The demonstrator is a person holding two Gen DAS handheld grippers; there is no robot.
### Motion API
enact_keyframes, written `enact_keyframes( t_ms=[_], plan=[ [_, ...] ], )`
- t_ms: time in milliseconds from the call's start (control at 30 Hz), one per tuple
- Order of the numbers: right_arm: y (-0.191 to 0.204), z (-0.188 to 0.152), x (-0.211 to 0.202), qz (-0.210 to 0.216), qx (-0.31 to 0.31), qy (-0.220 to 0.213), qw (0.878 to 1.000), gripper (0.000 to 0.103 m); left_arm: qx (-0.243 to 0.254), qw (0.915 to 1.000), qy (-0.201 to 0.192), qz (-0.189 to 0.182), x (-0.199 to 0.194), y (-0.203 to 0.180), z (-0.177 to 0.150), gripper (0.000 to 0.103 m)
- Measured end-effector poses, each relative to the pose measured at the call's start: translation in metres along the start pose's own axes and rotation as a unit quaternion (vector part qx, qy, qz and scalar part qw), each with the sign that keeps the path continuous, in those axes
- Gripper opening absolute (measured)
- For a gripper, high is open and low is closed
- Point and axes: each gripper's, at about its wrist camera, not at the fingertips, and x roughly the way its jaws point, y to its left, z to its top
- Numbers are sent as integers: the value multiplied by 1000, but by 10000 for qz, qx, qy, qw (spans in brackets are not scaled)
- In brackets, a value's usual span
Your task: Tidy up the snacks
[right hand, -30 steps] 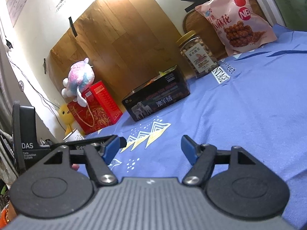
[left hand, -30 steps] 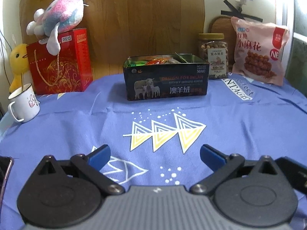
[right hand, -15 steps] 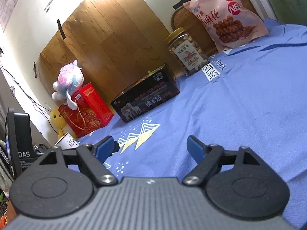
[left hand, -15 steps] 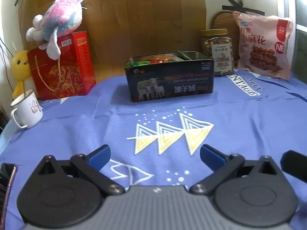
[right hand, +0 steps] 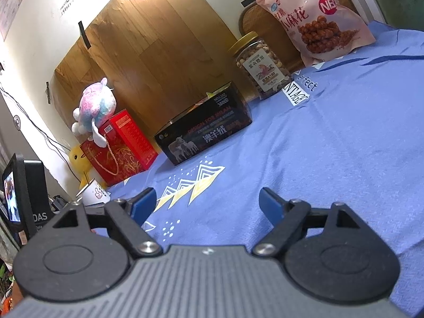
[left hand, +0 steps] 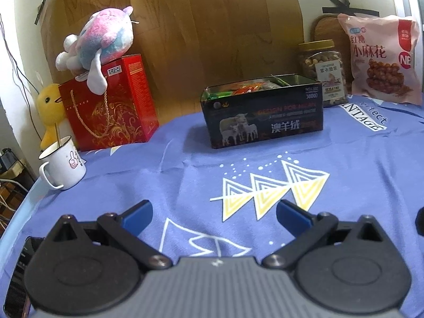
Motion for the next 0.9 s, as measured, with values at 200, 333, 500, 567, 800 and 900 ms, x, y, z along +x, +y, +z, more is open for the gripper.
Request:
enact_keyframes(
  t_ms=[200, 333, 500, 567, 800, 900],
  plan=[
    [0, 0, 0, 4, 4, 1, 10000, 87, 50, 10000, 25, 74, 2, 1, -2, 103],
    [1, -1, 0, 15, 8, -6, 10000, 87, 19, 10000, 92, -12, 3, 3, -2, 103],
    [2, 0, -2, 33, 6, -45, 10000, 87, -41, 9995, 267, -139, 4, 3, -2, 103],
    [2, 0, -3, 41, -2, -64, 10000, 87, -91, 9992, 330, -209, 4, 3, -2, 103],
    [3, 0, -5, 50, 5, -100, 9999, 88, -179, 9977, 569, -328, 3, 2, -1, 103],
    [4, 0, -6, 55, 4, -107, 9999, 88, -141, 9979, 555, -293, 3, 1, -1, 103]
  ],
)
